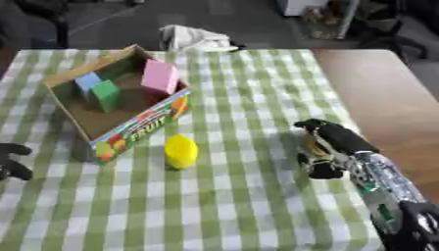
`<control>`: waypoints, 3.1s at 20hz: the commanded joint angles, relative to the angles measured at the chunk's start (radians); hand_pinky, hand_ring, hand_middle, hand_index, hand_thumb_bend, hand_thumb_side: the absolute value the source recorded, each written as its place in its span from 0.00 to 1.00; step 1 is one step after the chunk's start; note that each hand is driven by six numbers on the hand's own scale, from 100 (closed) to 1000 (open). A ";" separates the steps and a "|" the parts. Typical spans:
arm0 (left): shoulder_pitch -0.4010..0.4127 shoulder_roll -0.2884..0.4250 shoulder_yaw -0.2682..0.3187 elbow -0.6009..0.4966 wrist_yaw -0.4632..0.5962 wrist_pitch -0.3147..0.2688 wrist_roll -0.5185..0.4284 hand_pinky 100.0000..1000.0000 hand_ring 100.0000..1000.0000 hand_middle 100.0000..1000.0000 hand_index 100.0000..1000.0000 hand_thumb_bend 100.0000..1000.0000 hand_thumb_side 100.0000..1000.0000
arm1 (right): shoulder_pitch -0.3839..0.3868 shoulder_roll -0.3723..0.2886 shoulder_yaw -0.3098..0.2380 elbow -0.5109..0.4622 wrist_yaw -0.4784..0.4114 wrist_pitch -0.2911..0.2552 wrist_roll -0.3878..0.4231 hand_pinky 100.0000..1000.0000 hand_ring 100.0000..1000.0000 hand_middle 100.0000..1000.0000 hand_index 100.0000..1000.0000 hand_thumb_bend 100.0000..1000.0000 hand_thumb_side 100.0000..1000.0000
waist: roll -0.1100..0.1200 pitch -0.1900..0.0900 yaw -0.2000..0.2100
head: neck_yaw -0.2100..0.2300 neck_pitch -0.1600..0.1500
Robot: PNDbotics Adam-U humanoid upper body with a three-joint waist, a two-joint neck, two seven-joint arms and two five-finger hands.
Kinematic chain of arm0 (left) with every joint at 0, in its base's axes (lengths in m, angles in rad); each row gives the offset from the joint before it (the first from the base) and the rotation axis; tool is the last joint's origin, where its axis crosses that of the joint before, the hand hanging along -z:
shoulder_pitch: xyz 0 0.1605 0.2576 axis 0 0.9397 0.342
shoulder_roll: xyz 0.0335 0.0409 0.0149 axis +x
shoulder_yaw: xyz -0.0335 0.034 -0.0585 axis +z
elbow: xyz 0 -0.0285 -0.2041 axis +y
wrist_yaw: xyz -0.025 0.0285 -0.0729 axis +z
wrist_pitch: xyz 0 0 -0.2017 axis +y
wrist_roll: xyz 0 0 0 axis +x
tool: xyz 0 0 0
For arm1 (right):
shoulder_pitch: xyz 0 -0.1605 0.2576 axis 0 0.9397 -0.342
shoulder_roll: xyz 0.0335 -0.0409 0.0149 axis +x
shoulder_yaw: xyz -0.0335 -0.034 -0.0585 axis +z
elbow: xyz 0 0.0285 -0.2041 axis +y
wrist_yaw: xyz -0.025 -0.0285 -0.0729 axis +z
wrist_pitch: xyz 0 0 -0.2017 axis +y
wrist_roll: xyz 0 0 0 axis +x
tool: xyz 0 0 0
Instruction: Pick up objects on the table and place them in the box.
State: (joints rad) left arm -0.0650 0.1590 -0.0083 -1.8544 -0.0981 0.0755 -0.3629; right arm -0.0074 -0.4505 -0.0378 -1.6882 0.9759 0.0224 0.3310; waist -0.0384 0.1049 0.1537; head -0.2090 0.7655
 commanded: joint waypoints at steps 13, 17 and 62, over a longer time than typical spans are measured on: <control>-0.007 0.015 0.007 -0.015 0.001 0.004 0.009 0.54 0.47 0.61 0.67 0.00 0.59 | -0.024 -0.012 -0.013 -0.002 -0.044 0.049 -0.244 0.36 0.56 0.63 0.75 0.02 0.00 | 0.002 -0.013 -0.004 | 0.000 0.005; -0.007 0.014 0.008 -0.016 0.001 0.004 0.009 0.54 0.47 0.61 0.67 0.00 0.59 | -0.035 -0.015 -0.010 -0.017 -0.067 0.046 -0.264 0.35 0.56 0.62 0.74 0.00 0.00 | 0.004 -0.014 -0.004 | -0.001 0.005; 0.003 0.014 -0.006 -0.010 0.007 0.004 0.000 0.54 0.47 0.61 0.67 0.00 0.60 | -0.472 -0.190 0.191 0.021 -0.614 0.121 -0.233 0.63 0.75 0.18 0.28 0.00 0.00 | 0.015 -0.034 0.022 | -0.014 0.005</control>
State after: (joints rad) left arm -0.0577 0.1590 -0.0112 -1.8541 -0.0976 0.0820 -0.3583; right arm -0.4567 -0.6022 0.1336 -1.6866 0.3988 0.1486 0.0881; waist -0.0237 0.0833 0.1774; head -0.2185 0.7655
